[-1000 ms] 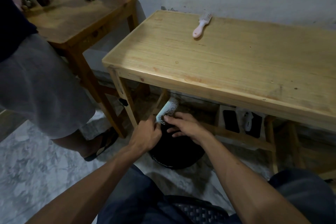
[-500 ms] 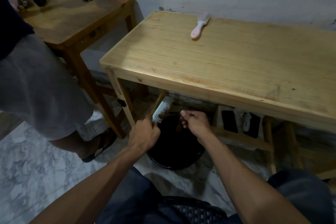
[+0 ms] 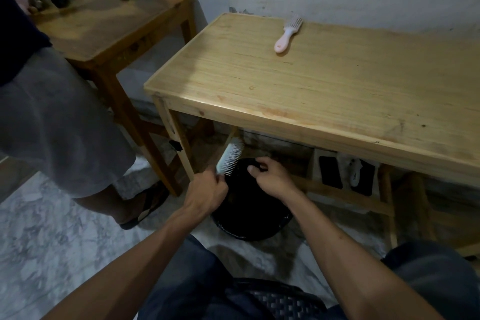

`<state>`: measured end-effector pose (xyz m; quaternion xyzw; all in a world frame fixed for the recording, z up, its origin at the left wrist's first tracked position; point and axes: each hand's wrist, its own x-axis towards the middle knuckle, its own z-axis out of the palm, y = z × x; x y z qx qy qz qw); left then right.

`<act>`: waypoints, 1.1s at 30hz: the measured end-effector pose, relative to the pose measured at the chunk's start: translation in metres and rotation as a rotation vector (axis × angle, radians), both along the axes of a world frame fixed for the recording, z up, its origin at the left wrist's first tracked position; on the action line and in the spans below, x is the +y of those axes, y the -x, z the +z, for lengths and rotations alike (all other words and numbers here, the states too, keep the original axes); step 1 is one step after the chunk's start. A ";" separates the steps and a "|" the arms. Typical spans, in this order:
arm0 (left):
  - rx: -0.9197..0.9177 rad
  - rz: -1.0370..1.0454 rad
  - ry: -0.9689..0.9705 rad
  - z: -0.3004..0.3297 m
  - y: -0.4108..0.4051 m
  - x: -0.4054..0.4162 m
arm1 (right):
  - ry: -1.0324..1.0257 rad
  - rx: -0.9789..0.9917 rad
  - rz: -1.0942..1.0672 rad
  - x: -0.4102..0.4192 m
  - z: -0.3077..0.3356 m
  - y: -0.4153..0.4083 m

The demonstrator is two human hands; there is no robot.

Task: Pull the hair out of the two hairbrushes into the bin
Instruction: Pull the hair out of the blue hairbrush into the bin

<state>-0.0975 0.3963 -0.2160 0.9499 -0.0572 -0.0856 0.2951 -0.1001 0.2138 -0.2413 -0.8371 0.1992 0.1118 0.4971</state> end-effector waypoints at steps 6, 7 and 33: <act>0.110 -0.131 0.031 -0.003 -0.001 -0.003 | -0.506 -0.043 -0.101 0.009 0.009 -0.002; 0.119 -0.139 0.038 -0.004 -0.001 -0.002 | -0.502 -0.061 -0.129 0.007 0.008 -0.002; 0.015 -0.310 -0.198 -0.020 0.011 0.019 | -0.229 -0.093 -0.334 -0.008 -0.007 -0.007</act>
